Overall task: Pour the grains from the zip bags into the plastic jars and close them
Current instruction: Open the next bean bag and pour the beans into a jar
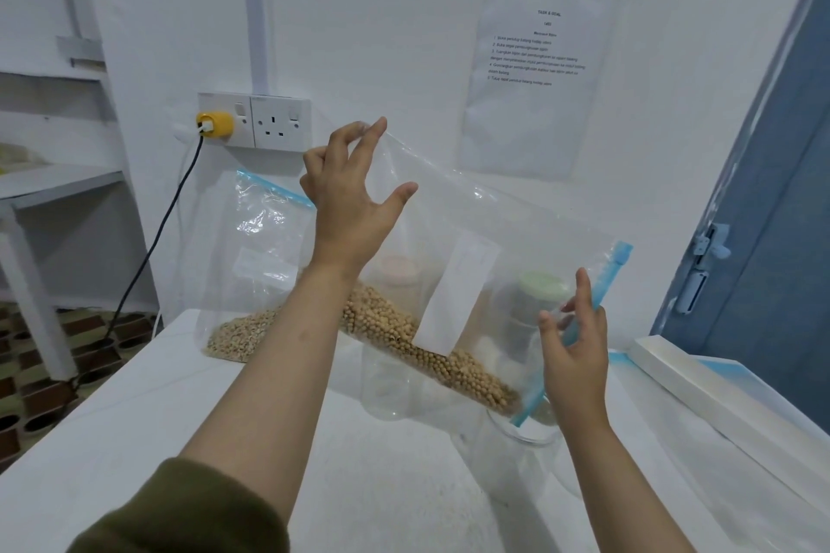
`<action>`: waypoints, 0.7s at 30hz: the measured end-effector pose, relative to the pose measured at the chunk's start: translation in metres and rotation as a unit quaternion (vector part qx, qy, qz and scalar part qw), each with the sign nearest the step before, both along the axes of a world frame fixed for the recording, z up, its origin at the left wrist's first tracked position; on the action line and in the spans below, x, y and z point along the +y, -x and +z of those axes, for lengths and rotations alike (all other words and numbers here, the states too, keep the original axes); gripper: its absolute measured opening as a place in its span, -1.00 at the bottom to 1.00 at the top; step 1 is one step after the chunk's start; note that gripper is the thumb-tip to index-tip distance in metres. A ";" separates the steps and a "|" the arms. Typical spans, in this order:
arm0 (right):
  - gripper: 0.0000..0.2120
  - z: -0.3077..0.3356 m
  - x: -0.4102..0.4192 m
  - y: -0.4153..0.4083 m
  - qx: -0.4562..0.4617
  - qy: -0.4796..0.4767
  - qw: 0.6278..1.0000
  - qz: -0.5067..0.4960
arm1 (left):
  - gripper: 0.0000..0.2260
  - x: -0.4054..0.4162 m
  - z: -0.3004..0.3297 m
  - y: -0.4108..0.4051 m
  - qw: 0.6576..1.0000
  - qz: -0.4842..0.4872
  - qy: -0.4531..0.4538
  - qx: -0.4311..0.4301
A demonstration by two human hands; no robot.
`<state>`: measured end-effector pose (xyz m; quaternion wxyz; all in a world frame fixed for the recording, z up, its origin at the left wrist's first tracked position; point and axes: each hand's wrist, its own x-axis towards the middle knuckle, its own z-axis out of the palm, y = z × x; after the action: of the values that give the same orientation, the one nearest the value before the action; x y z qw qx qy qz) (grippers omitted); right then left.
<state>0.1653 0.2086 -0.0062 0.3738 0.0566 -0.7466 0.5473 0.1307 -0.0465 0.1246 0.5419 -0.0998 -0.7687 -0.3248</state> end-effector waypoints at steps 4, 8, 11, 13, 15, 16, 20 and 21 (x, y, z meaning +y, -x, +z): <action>-0.38 0.001 0.001 0.002 0.000 0.004 1.000 0.001 | -0.36 0.001 0.000 0.002 1.000 0.000 -0.003 0.004; -0.39 0.001 0.002 0.004 -0.002 0.009 1.000 0.005 | -0.37 0.001 0.002 0.001 1.000 -0.005 0.000 0.008; -0.39 0.002 0.002 0.004 0.002 0.010 1.000 0.007 | -0.36 0.002 0.005 0.001 1.000 -0.003 0.004 0.011; -0.39 0.002 0.002 0.004 0.002 0.010 1.000 0.009 | -0.37 0.002 0.006 0.000 1.000 0.001 0.008 0.015; -0.39 0.000 0.003 0.004 -0.001 0.011 1.000 0.010 | -0.37 0.002 0.006 0.000 1.000 -0.002 0.008 0.015; -0.39 -0.001 0.003 0.004 -0.002 0.011 1.000 0.012 | -0.37 0.002 0.005 -0.001 1.000 -0.003 0.009 0.015; -0.38 -0.003 0.003 0.003 -0.004 0.009 1.000 0.011 | -0.37 0.002 0.001 0.000 1.000 -0.003 0.010 0.011; -0.38 -0.003 0.002 0.003 -0.005 0.009 1.000 0.011 | -0.37 0.002 0.001 0.000 1.000 -0.002 0.010 0.010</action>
<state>0.1626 0.2111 -0.0096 0.3647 0.0587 -0.7429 0.5582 0.1303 -0.0443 0.1255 0.5476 -0.1100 -0.7663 -0.3176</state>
